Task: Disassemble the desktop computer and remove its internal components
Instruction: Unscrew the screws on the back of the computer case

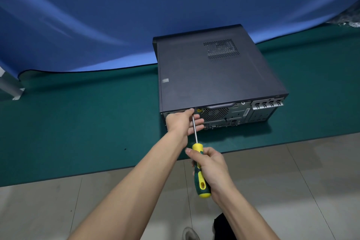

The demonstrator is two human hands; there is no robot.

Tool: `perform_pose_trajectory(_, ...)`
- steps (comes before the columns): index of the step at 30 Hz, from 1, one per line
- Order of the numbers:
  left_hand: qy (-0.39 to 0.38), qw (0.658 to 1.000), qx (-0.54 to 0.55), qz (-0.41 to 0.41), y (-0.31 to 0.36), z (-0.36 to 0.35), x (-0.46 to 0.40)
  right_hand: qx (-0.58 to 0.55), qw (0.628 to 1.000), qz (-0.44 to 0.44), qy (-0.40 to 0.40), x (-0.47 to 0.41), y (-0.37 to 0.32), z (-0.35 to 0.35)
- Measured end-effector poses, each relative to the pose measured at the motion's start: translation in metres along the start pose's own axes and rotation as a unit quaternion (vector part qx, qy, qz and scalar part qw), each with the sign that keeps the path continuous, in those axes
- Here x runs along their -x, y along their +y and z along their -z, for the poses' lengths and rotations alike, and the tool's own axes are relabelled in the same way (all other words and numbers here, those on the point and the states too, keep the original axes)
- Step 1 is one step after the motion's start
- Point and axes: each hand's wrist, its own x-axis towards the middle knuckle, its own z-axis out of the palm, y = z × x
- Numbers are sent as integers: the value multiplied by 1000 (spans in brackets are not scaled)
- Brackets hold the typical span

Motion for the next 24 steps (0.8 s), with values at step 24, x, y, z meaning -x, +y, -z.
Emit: perform_pose_trajectory(24, -34, 999, 0, -12, 1, -7, -1, 233, 971, 32, 47, -24, -6, 40)
